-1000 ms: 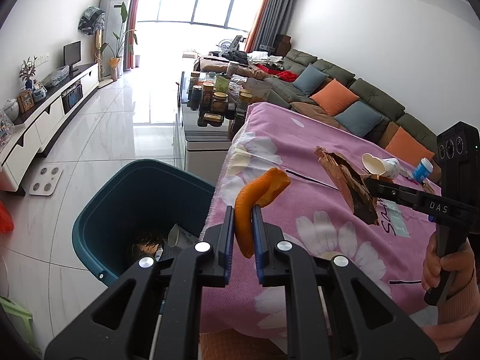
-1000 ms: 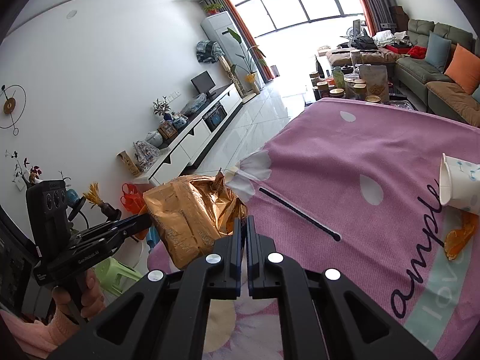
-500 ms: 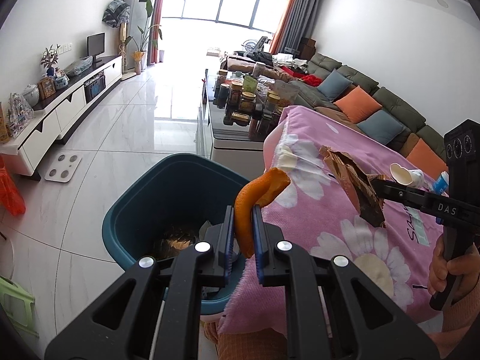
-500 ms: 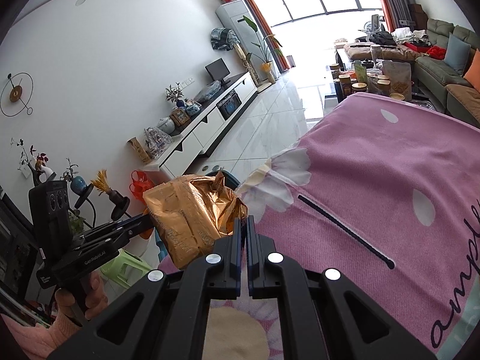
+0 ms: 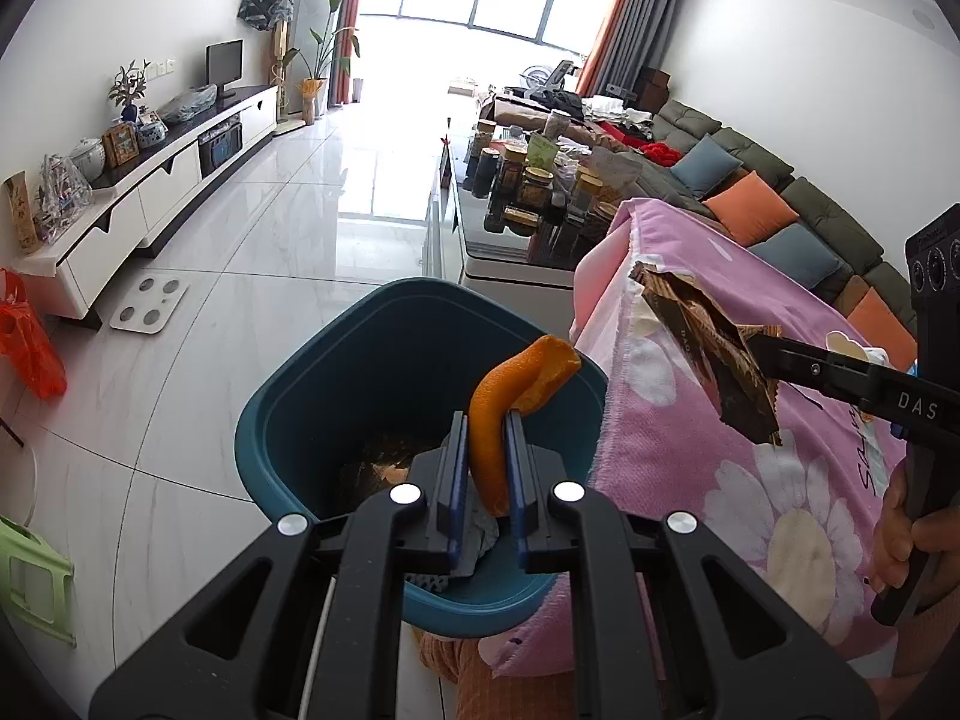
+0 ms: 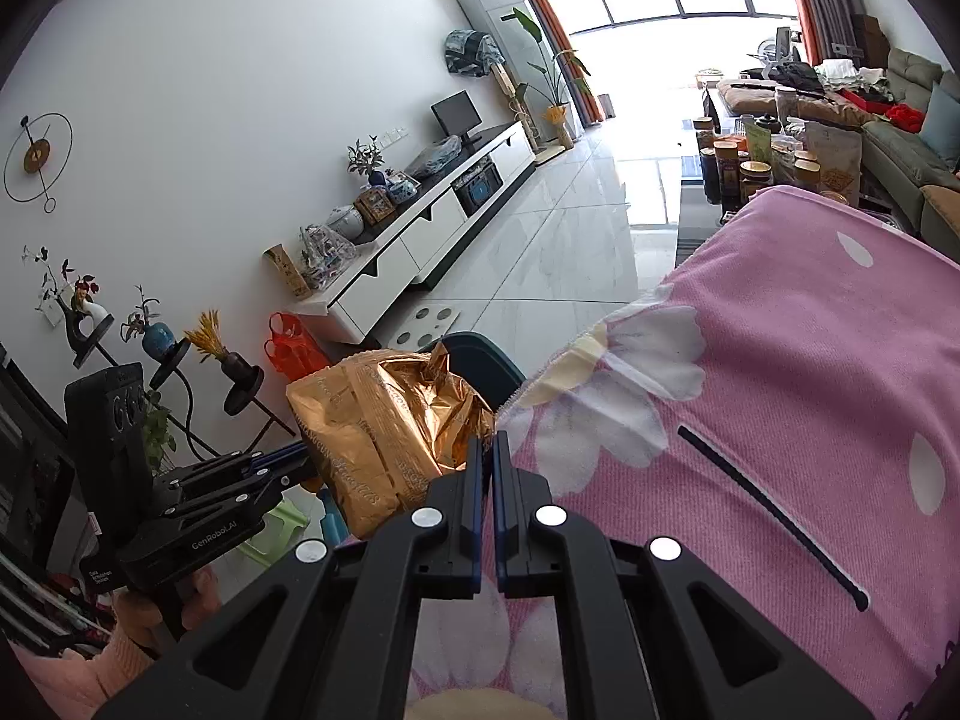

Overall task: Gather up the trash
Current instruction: 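Carry the gold wrapper and orange peel over the teal bin with both tools, then open the left tool to drop the orange peel into the bin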

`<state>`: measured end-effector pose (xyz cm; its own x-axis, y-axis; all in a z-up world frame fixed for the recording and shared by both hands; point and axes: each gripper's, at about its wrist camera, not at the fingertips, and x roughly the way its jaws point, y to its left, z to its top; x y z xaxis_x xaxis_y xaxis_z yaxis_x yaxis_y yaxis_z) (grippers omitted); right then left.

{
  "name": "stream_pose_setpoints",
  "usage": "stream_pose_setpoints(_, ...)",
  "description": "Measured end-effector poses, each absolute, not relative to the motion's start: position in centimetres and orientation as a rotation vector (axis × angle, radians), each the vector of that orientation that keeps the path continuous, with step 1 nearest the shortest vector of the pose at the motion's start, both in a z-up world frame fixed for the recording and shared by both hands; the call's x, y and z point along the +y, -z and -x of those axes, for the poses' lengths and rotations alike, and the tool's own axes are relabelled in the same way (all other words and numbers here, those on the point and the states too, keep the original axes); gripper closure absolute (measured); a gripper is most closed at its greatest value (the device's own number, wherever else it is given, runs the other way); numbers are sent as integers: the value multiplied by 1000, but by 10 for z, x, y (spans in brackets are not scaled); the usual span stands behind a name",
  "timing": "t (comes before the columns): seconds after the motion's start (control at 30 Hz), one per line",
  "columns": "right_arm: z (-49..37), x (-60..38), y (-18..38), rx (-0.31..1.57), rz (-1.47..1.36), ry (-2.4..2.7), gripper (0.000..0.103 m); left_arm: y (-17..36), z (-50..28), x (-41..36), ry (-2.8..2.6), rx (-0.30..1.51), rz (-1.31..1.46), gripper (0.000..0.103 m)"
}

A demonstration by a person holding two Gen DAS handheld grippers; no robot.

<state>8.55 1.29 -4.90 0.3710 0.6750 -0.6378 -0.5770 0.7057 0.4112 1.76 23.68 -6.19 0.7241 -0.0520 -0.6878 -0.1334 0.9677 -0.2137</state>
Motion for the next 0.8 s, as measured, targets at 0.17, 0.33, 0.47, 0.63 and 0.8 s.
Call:
stream_pose_setpoints(0.17, -89, 22, 50, 883, -119, -811, 101, 65, -19, 242, -58, 765, 264, 91)
stream_pose_setpoints(0.33, -91, 32, 51, 890, -116, -818, 101, 67, -23, 243, -74, 771, 271, 91)
stream_pose_setpoints(0.47, -95, 41, 53, 897, -112, -821, 101, 70, -26, 245, -88, 778, 275, 90)
stream_pose_setpoints(0.63, -100, 51, 56, 907, -113, -824, 101, 74, -31, 248, -104, 791, 280, 90)
stream_pose_setpoints(0.8, -105, 58, 59, 916, -109, -826, 101, 76, -37, 250, -114, 793, 283, 90)
